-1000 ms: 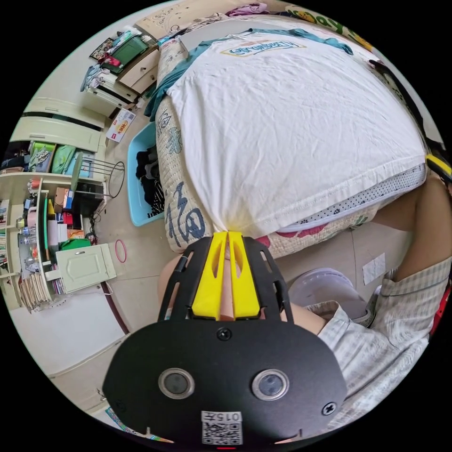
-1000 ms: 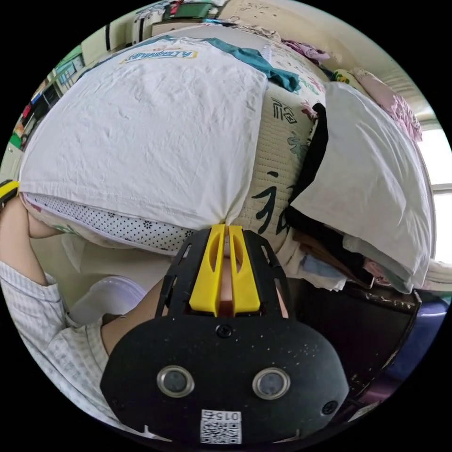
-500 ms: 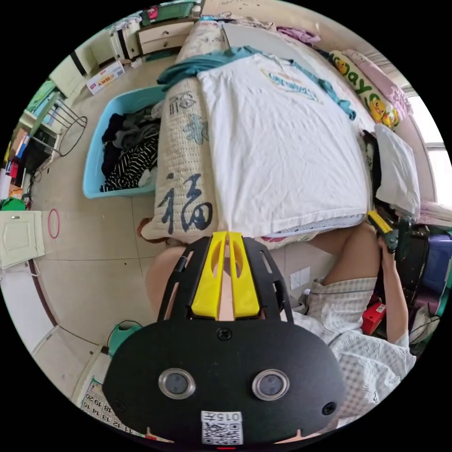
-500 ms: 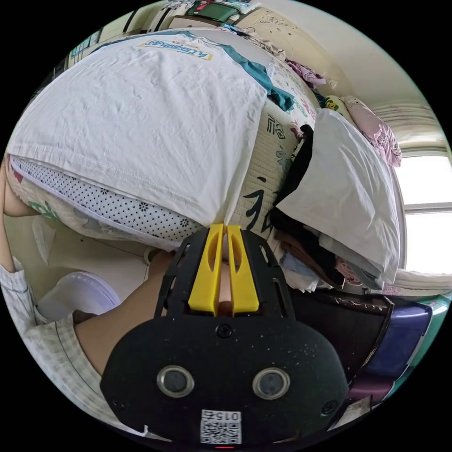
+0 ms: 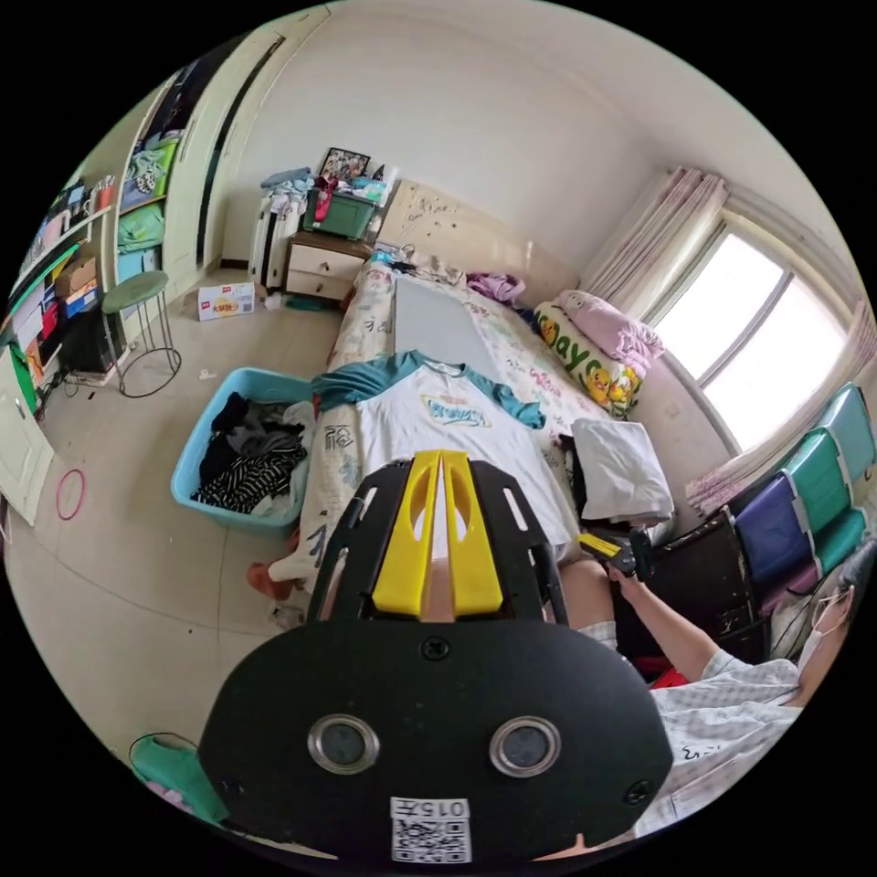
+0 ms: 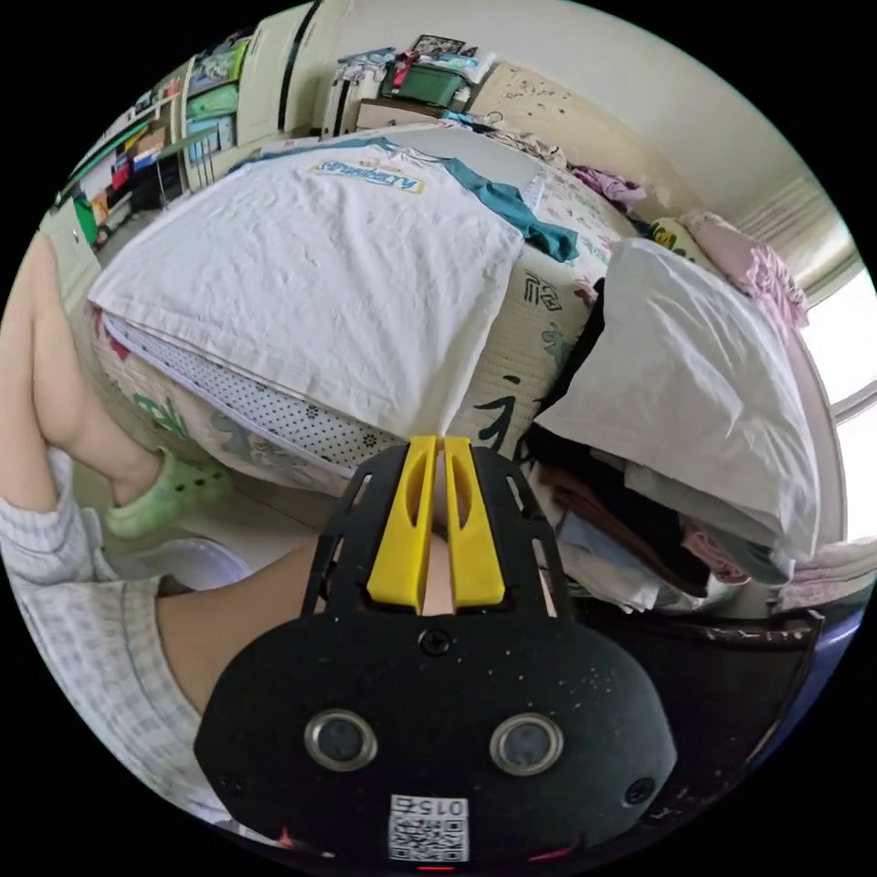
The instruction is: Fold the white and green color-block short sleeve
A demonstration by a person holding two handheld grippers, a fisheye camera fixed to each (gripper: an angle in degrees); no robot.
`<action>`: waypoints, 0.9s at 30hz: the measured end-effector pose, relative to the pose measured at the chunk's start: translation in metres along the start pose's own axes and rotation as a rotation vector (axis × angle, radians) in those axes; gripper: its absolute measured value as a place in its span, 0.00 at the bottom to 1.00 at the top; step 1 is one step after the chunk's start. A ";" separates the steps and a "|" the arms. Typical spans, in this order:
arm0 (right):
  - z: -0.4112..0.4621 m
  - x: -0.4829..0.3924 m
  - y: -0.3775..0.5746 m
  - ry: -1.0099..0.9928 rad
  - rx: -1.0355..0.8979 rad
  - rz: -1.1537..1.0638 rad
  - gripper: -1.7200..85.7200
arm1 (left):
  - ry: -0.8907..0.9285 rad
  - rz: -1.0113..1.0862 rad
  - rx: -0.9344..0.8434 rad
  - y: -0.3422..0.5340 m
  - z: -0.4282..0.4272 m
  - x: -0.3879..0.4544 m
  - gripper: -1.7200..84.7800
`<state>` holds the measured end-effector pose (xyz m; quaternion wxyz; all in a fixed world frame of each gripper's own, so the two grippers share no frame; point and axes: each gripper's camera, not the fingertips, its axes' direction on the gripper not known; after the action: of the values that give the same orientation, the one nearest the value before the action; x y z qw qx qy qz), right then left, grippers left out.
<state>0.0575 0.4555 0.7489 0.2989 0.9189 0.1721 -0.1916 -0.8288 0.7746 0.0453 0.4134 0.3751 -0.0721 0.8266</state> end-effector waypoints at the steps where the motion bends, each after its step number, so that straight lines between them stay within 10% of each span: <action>1: -0.009 0.015 0.002 -0.099 0.014 0.012 0.02 | 0.014 0.018 -0.020 -0.003 0.010 0.003 0.01; 8: -0.042 0.120 0.040 -0.604 0.097 0.175 0.04 | 0.149 -0.039 -0.088 -0.025 0.096 -0.005 0.01; 18: -0.099 0.213 0.046 -0.496 0.267 0.378 0.09 | 0.272 0.050 -0.345 -0.084 0.274 0.036 0.02; 27: -0.086 0.261 -0.140 -0.423 0.372 0.361 0.10 | 0.340 0.284 -0.464 -0.197 0.465 0.127 0.04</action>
<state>0.2449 0.6682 0.6271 0.1840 0.9132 -0.0971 -0.3504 -0.4711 0.7823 0.4229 0.3745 0.1135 -0.2402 0.8884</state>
